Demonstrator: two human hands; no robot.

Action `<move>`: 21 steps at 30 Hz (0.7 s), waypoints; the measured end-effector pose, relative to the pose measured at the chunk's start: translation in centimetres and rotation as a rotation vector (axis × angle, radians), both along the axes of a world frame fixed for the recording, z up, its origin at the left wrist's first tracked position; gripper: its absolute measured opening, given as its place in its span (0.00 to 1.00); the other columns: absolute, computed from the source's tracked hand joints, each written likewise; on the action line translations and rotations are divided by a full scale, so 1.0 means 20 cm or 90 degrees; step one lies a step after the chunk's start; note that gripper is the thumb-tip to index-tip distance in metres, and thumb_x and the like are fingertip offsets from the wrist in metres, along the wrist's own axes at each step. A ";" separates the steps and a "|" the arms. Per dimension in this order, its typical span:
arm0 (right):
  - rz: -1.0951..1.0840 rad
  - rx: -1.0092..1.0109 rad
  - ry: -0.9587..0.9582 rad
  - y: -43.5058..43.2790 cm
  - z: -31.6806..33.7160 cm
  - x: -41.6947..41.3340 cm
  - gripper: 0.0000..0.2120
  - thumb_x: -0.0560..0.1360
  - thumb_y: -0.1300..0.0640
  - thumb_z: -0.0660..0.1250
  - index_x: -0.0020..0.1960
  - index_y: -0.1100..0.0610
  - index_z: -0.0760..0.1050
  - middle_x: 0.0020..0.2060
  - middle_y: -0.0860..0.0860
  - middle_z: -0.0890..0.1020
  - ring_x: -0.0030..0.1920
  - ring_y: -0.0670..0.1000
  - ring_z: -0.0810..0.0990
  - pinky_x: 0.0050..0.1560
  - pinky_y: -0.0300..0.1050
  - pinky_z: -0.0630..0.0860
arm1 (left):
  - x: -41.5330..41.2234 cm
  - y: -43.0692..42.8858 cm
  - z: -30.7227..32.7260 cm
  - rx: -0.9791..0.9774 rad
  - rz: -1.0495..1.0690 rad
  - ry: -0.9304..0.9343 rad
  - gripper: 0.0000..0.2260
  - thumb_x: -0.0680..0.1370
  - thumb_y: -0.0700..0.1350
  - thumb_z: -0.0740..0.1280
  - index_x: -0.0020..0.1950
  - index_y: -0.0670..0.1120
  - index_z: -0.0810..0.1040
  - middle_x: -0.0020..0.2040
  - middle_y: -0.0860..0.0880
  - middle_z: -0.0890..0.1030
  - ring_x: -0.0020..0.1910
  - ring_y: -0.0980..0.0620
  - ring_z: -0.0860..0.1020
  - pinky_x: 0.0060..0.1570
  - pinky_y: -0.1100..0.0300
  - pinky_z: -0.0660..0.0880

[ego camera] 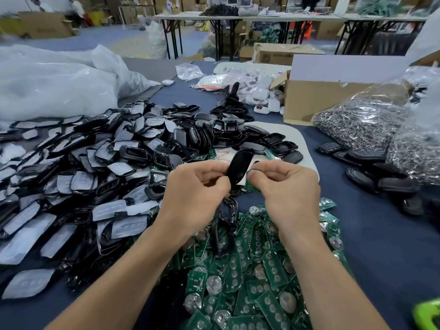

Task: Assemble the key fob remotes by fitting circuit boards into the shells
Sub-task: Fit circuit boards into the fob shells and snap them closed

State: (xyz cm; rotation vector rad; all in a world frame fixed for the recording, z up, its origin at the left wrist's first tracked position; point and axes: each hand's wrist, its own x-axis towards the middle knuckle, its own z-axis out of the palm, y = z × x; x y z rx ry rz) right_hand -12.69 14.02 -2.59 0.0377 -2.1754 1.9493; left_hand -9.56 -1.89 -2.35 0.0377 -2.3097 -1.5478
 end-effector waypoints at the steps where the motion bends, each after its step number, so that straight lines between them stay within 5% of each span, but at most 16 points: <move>1: -0.017 0.023 0.010 0.00 0.00 0.00 0.13 0.69 0.58 0.80 0.42 0.39 0.86 0.32 0.41 0.86 0.33 0.41 0.84 0.36 0.34 0.78 | 0.00 0.00 0.00 -0.004 0.016 -0.005 0.16 0.76 0.37 0.72 0.46 0.60 0.88 0.42 0.63 0.87 0.41 0.62 0.86 0.45 0.66 0.82; 4: -0.034 -0.012 0.009 0.02 0.01 -0.01 0.12 0.67 0.59 0.82 0.39 0.41 0.87 0.32 0.43 0.86 0.32 0.42 0.82 0.35 0.35 0.78 | -0.01 0.00 -0.01 -0.026 0.059 -0.047 0.18 0.75 0.41 0.74 0.39 0.68 0.84 0.40 0.63 0.87 0.40 0.64 0.86 0.47 0.63 0.84; 11: 0.089 -0.156 -0.030 0.03 0.01 -0.01 0.07 0.72 0.69 0.77 0.41 0.58 0.86 0.32 0.57 0.86 0.30 0.51 0.83 0.33 0.39 0.79 | -0.01 -0.01 -0.02 -0.013 0.026 -0.096 0.09 0.74 0.45 0.73 0.45 0.60 0.86 0.38 0.58 0.87 0.39 0.60 0.86 0.49 0.53 0.85; 17: 0.079 -0.054 0.005 0.00 0.00 0.00 0.09 0.73 0.67 0.77 0.41 0.54 0.85 0.32 0.53 0.87 0.33 0.53 0.87 0.37 0.44 0.83 | -0.02 -0.02 -0.02 0.001 0.001 -0.083 0.13 0.75 0.40 0.74 0.43 0.61 0.85 0.37 0.57 0.87 0.37 0.57 0.87 0.46 0.55 0.84; 21: 0.008 0.071 0.066 0.00 0.00 0.01 0.10 0.71 0.61 0.80 0.39 0.47 0.85 0.32 0.41 0.86 0.34 0.44 0.86 0.39 0.37 0.81 | -0.02 -0.02 -0.02 0.015 -0.011 -0.089 0.13 0.76 0.37 0.73 0.45 0.57 0.86 0.37 0.55 0.88 0.36 0.54 0.87 0.41 0.59 0.85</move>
